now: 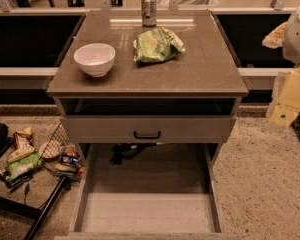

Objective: Place green jalapeno chip bag into middle drawer

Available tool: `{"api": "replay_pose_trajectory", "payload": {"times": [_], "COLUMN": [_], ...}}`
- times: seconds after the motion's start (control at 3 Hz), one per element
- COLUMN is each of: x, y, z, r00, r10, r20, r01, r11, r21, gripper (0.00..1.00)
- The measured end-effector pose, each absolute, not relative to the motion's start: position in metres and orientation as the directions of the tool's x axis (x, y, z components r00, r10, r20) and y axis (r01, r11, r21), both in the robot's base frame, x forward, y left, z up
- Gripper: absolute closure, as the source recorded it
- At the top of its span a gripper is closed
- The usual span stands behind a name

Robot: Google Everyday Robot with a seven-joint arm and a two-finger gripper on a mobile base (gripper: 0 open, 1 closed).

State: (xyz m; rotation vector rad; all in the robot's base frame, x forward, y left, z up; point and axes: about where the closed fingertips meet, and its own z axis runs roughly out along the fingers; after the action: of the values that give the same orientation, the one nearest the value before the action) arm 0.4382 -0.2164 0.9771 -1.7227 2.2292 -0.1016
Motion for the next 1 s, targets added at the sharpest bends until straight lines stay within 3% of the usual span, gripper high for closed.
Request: {"api": "replay_pose_trajectory", "payload": {"times": [0.33, 1.0], "x": [0.441, 0.576], "y": [-0.215, -0.147], "z": [0.977, 0.962], "r00": [-0.219, -0.101], "r10": [-0.952, -0.873], "r20": [-0.213, -0.478], "r01": [-0.930, -0.914], "r11": [0.270, 0.271], "r21": [-0.250, -0.302], "gripper": [0.00, 0.00]}}
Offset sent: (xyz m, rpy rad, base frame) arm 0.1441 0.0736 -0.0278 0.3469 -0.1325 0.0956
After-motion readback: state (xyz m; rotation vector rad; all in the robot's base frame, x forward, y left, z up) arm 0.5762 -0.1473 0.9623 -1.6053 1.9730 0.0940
